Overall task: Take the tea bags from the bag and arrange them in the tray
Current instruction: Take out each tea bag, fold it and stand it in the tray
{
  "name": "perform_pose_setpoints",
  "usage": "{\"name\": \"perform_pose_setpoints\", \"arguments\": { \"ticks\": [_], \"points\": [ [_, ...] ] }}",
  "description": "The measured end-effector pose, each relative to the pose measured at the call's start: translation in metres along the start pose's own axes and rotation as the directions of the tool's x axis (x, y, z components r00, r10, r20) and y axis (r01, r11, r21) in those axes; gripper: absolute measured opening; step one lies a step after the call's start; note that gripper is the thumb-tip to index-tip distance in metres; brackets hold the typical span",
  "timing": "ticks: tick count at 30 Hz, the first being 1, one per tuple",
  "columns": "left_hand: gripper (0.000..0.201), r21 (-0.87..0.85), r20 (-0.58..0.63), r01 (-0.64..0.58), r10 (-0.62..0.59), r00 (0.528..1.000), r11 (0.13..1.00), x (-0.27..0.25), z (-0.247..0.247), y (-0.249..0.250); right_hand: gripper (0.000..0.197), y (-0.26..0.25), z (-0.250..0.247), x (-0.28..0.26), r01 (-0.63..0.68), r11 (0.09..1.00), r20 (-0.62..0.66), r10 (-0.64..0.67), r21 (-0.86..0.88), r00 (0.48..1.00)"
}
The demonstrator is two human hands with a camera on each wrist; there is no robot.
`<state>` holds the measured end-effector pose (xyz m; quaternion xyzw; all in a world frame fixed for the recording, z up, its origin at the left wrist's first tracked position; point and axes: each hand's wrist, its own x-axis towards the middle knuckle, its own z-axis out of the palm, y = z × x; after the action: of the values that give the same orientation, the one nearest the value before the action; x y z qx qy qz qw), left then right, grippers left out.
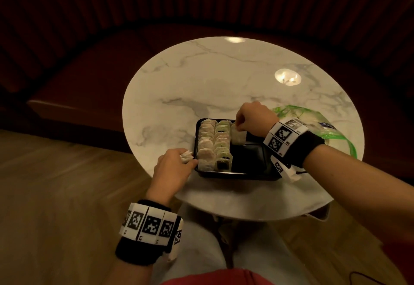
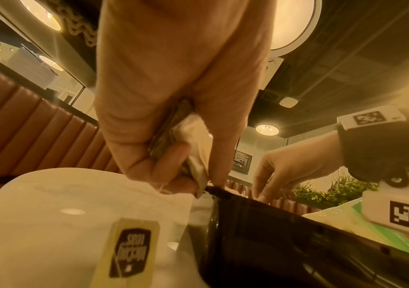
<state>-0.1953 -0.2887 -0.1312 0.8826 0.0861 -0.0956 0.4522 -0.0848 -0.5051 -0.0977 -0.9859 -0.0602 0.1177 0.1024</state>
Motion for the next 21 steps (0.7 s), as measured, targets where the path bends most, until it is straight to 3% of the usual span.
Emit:
{"name": "perform_pose_setpoints", "arguments": {
  "ticks": [11, 14, 17, 21],
  "points": [
    [0.014, -0.08, 0.003, 0.009, -0.008, 1.0, 0.997, 0.002, -0.004, -0.002, 0.011, 0.01, 0.012, 0.006, 0.002, 0.993, -0.051, 0.004, 0.117, 0.999],
    [0.021, -0.208, 0.014, -0.009, 0.012, 1.0, 0.978, 0.0, -0.011, 0.008, 0.005, 0.007, 0.001, -0.006, 0.069, 0.981, -0.127, -0.046, 0.184, 0.991],
    [0.031, -0.47, 0.087, 0.063, -0.024, 0.996, 0.88, -0.009, -0.017, 0.028, 0.008, -0.007, -0.016, -0.026, 0.205, 0.936, -0.186, -0.155, 0.288, 0.97],
    [0.058, -0.747, 0.291, 0.212, 0.023, 0.956, 0.63, -0.022, -0.021, 0.049, 0.012, -0.028, -0.034, -0.062, 0.318, 0.799, -0.151, -0.281, 0.51, 0.948]
  ]
}}
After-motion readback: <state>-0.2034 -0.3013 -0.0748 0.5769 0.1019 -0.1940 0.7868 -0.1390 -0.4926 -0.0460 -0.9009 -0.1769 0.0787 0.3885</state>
